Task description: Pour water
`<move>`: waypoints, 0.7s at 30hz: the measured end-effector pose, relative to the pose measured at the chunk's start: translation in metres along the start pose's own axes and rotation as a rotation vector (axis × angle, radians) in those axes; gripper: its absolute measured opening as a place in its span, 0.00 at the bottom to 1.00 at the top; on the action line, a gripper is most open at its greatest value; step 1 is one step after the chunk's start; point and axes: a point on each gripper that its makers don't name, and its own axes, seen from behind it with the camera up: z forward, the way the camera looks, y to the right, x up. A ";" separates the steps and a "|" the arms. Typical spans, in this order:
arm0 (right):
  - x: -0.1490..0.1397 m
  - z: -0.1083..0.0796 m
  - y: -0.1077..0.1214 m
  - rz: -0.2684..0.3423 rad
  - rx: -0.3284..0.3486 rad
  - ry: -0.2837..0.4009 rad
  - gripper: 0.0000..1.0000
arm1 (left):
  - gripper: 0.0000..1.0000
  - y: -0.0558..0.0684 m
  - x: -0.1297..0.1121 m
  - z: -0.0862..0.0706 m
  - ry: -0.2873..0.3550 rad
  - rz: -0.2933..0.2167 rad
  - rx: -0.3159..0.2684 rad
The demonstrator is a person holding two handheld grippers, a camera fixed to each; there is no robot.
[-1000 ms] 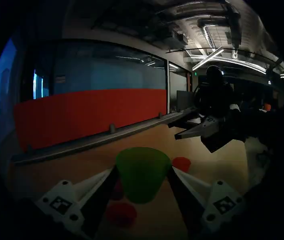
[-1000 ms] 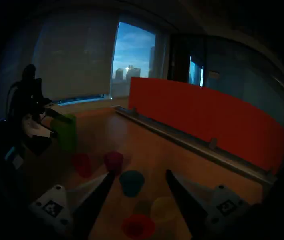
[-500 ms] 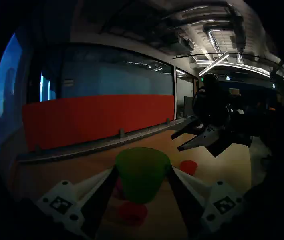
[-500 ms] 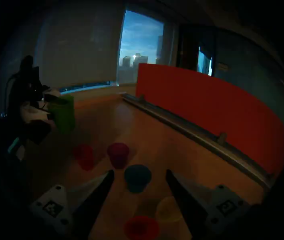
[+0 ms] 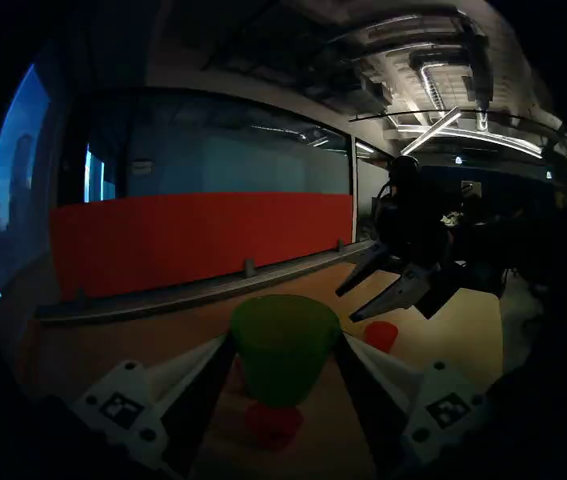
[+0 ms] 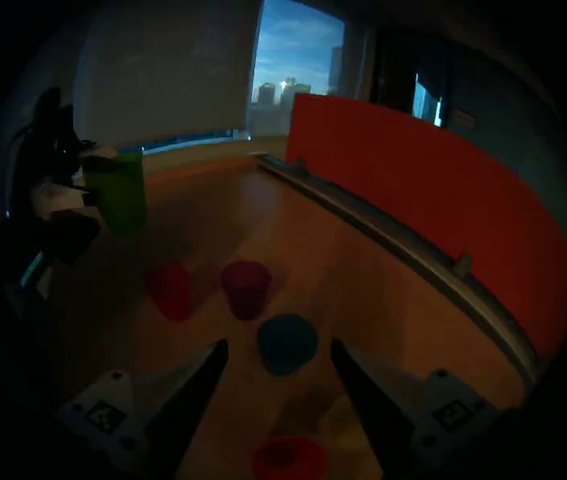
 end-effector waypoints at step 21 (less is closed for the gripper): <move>-0.024 0.040 -0.006 0.027 0.073 -0.226 0.94 | 0.86 -0.014 -0.006 -0.004 0.001 -0.008 0.021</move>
